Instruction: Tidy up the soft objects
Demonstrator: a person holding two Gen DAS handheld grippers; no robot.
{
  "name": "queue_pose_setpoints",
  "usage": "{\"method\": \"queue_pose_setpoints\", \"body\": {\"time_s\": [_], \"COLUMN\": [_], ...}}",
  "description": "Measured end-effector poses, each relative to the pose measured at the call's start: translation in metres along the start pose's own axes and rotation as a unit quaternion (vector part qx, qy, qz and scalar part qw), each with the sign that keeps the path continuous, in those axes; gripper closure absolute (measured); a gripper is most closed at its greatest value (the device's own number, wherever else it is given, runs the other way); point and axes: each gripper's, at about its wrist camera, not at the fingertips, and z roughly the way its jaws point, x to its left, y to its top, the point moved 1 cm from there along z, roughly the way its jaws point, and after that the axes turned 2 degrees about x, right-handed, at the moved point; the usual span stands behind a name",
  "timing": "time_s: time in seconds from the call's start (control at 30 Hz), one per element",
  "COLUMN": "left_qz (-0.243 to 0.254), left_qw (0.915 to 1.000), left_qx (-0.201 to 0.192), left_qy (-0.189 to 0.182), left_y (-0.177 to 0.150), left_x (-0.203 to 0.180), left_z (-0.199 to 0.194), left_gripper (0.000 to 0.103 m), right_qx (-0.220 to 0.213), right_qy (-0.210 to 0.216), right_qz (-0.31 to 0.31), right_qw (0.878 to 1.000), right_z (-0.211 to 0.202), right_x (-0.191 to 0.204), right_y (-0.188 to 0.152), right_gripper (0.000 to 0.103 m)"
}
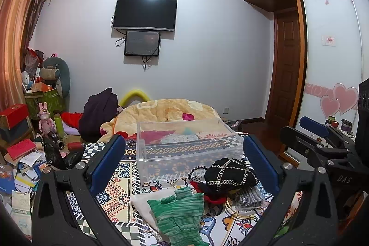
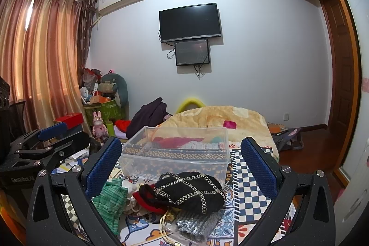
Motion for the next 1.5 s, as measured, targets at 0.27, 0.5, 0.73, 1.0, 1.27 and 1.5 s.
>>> {"method": "queue_pose_setpoints", "body": {"time_s": [0.27, 0.5, 0.73, 1.0, 1.27, 1.5], "left_qz": [-0.001, -0.003, -0.008, -0.017, 0.01, 0.016], "left_qw": [1.0, 1.0, 0.9999, 0.9998, 0.9988, 0.9954], "left_qx": [-0.001, -0.002, -0.001, 0.0, 0.042, 0.09], "left_qy": [-0.004, -0.004, -0.006, -0.01, -0.024, -0.028], "left_y": [0.006, 0.007, 0.008, 0.01, -0.006, -0.036], "left_x": [0.0, -0.001, 0.0, -0.001, -0.005, -0.005], "left_z": [-0.007, -0.007, -0.009, -0.01, -0.002, 0.024], "left_gripper": [0.0, 0.0, 0.0, 0.0, 0.0, 0.01], "right_qx": [0.0, -0.001, -0.003, -0.002, 0.028, 0.08], "right_qy": [0.001, 0.001, 0.003, 0.002, 0.007, 0.009], "right_qz": [0.002, 0.002, 0.002, 0.001, 0.001, 0.01], "right_qw": [1.0, 1.0, 1.0, 1.0, 1.0, 0.997], "right_z": [0.001, 0.001, -0.001, -0.001, 0.005, 0.019], "right_x": [-0.001, 0.0, 0.001, 0.001, -0.002, -0.013], "right_y": [0.0, 0.0, -0.001, -0.001, -0.01, -0.03], "right_gripper": [0.0, 0.0, 0.0, 0.0, 0.0, 0.0]}}
